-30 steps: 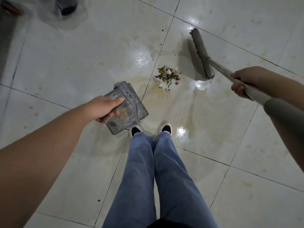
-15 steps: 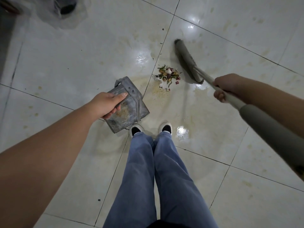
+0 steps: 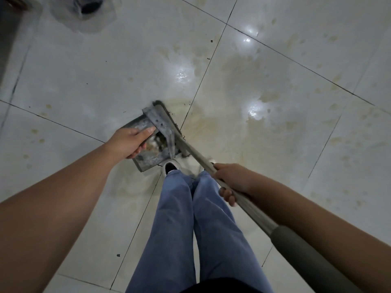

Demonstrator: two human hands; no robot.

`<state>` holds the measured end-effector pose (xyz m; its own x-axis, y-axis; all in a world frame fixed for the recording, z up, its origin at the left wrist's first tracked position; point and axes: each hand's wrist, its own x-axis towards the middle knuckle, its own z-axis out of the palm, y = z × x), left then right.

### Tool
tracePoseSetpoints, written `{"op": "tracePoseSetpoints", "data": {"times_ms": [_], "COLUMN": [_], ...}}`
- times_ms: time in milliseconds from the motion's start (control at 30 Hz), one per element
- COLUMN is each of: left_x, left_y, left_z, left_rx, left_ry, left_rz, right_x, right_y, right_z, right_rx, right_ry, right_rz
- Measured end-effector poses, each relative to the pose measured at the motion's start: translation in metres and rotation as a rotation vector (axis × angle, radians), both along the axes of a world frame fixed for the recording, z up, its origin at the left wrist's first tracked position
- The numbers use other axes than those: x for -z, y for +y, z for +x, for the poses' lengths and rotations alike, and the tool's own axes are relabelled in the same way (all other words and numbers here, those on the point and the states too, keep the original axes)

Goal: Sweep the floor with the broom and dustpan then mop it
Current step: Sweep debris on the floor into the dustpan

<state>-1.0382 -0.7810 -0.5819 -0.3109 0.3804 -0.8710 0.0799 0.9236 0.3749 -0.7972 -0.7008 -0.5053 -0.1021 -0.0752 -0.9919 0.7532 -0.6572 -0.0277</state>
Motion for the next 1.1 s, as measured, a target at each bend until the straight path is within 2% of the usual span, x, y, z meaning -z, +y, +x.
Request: {"op": "tracePoseSetpoints", "data": {"times_ms": [167,333,633,767,867,1100], "left_x": [0.001,-0.004,-0.012,-0.005,-0.005,-0.046], "left_y": [-0.021,-0.057,-0.051,-0.039,-0.037,-0.092], "left_z": [-0.010,-0.028,-0.018,0.002,0.009,-0.004], "left_rx": [-0.036,0.013,0.153,-0.037,-0.076,-0.600], "left_ry": [0.021,0.082,0.153,0.207,0.256,0.290], "left_rz": [0.003,-0.013,-0.022,-0.138,-0.213,-0.096], "right_x": [-0.032,-0.043,-0.036,-0.030,-0.026,-0.033], "right_y": [0.018,0.032,0.072,0.077,0.077,0.087], "right_z": [0.015,0.028,0.027,0.021,0.018,0.017], "right_rx": [0.153,0.051,0.095,0.114,0.089,0.045], "right_ry": [-0.081,-0.068,-0.176,-0.193,-0.183,-0.183], "right_rz": [-0.086,0.065,0.129,0.112,0.099,0.027]}}
